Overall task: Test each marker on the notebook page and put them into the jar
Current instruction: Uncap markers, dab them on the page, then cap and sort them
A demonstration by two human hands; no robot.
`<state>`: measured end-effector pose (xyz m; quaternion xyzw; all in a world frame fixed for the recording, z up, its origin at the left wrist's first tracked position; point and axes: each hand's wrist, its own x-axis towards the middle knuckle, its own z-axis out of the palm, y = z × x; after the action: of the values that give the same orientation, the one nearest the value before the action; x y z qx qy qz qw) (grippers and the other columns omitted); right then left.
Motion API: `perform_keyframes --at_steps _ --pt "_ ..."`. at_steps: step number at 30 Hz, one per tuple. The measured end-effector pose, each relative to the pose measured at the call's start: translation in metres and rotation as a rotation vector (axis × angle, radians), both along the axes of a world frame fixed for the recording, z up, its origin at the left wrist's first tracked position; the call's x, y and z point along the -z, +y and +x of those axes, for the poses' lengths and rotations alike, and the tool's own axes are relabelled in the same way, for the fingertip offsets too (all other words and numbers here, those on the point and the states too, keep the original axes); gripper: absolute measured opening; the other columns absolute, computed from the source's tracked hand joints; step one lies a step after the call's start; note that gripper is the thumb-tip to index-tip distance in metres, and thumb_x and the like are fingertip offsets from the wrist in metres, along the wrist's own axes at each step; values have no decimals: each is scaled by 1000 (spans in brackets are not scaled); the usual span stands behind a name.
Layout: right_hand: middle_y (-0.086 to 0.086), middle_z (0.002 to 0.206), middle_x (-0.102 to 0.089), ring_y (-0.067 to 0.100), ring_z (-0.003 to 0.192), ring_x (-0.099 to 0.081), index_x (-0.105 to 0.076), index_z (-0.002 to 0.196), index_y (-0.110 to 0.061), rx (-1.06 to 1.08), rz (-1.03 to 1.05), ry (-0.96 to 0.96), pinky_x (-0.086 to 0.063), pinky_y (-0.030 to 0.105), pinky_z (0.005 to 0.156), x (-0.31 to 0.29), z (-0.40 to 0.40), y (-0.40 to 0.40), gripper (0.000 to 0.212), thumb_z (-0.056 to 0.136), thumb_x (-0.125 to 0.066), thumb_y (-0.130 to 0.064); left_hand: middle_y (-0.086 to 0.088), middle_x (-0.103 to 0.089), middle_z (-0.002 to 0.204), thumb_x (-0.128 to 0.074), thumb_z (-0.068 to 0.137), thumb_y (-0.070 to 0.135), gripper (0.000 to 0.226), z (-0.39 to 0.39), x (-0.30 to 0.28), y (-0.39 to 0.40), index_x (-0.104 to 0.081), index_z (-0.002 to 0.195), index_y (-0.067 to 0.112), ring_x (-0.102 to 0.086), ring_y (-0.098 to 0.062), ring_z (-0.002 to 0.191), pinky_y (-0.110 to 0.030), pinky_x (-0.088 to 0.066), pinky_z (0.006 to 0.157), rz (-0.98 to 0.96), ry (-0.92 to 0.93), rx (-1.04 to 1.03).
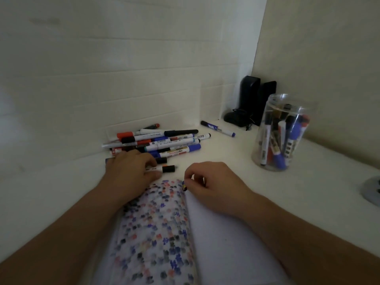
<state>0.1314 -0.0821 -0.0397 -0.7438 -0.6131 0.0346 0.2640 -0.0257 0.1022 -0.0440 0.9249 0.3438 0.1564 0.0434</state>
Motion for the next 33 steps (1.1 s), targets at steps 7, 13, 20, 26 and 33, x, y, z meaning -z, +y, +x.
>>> perform_keyframes --at_steps 7,13,20,26,33 --pt "-15 88 -63 3 81 -58 -67 104 -40 21 1 73 -52 27 77 5 6 -2 11 100 -58 -35 10 -60 114 -65 92 50 20 3 -2 -8 -69 109 40 -52 -18 112 -39 -33 92 106 -42 23" --pt "-19 89 -68 0 84 -62 -72 105 -37 44 173 255 -49 15 71 -1 5 -4 15 101 -59 -39 11 -53 96 -52 100 40 20 3 -16 -22 -60 113 26 -50 -6 85 -18 -39 75 64 -492 164" --pt "-1 136 -60 13 121 -55 -46 154 -22 -82 481 -52 -43 24 103 -9 0 -3 59 101 -57 -46 5 -69 91 -57 97 38 7 5 -26 -78 -58 103 35 -69 -19 83 -41 -58 74 -459 -712 447" --pt "-5 100 -68 11 86 -56 -68 128 -24 -49 214 -347 -53 35 74 -11 19 -6 52 85 -67 4 5 -75 85 -63 97 20 3 8 -15 -62 -66 97 22 -72 -12 78 -30 -55 75 -623 -612 372" --pt "-5 114 -66 16 101 -61 -59 133 -27 -67 34 -165 -52 37 88 -12 5 -6 30 103 -61 -33 8 -78 92 -69 89 36 18 10 -14 -63 -66 99 21 -75 -10 86 -43 -61 83 -645 -553 364"
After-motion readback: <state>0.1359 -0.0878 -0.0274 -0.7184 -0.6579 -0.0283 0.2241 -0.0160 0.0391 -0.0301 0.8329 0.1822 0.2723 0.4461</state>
